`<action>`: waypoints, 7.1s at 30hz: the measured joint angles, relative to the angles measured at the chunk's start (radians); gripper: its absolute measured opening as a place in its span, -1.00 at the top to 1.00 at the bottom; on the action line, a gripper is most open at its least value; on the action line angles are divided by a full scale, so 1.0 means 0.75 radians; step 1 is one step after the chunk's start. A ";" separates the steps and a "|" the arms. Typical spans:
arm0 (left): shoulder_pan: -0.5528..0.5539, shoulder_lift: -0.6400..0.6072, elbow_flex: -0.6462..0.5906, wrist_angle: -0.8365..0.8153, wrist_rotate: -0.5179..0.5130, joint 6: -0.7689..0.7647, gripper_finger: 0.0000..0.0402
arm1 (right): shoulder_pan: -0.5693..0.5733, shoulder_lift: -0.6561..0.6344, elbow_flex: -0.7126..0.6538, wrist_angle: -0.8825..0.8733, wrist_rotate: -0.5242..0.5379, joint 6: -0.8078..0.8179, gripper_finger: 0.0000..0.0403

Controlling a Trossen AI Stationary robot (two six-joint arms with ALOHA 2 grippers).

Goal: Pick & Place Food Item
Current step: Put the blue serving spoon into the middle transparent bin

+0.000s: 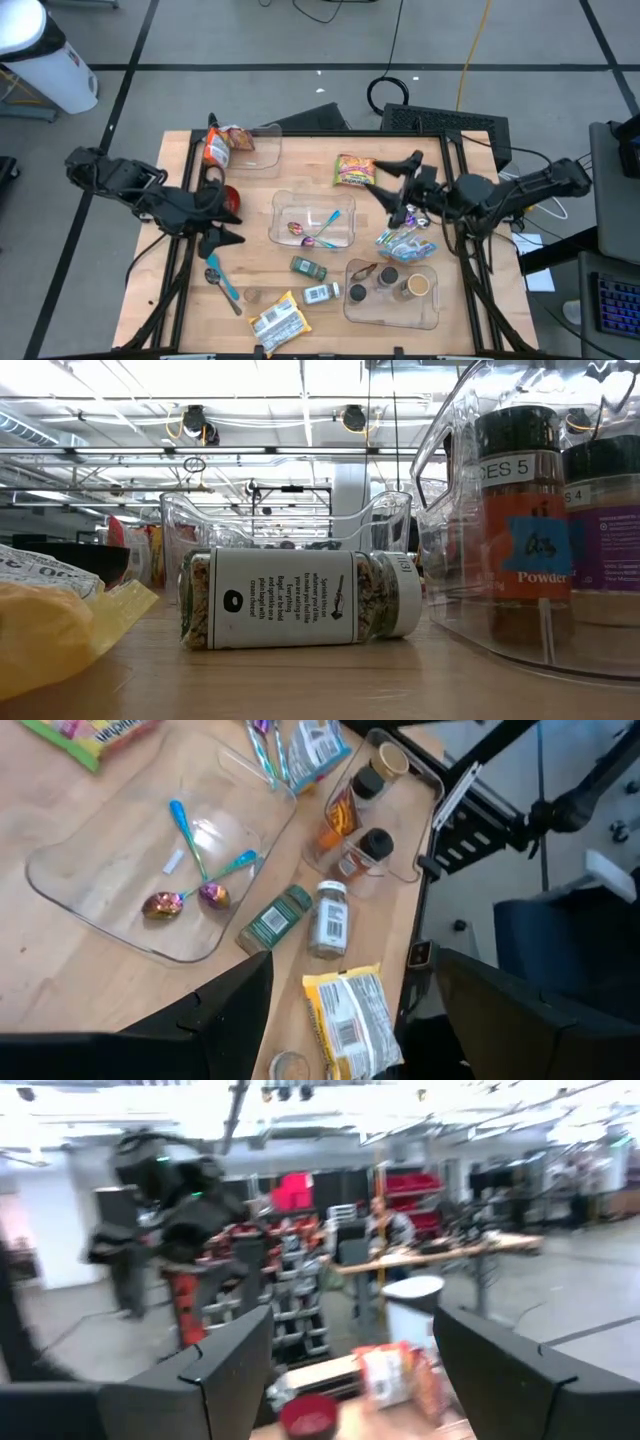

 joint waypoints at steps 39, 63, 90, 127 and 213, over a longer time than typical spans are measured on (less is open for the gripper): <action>-0.325 0.352 -0.001 -0.279 0.043 -0.638 -0.41 | -0.199 -0.040 -0.001 -0.166 -0.406 0.035 -0.33; -0.523 0.219 -0.120 -0.655 -0.024 0.544 -0.41 | 0.157 0.362 -0.001 0.221 0.079 0.605 -0.33; -0.610 0.043 -0.668 -0.080 0.157 0.649 -0.41 | 0.173 0.500 -0.001 0.389 0.215 0.696 -0.33; -0.524 0.355 -1.106 0.499 0.188 0.542 -0.41 | 0.170 0.500 -0.001 0.368 0.214 0.696 -0.33; 0.513 1.083 0.701 -0.291 0.321 1.033 0.91 | 0.407 -0.101 0.000 -0.336 0.212 0.212 -0.33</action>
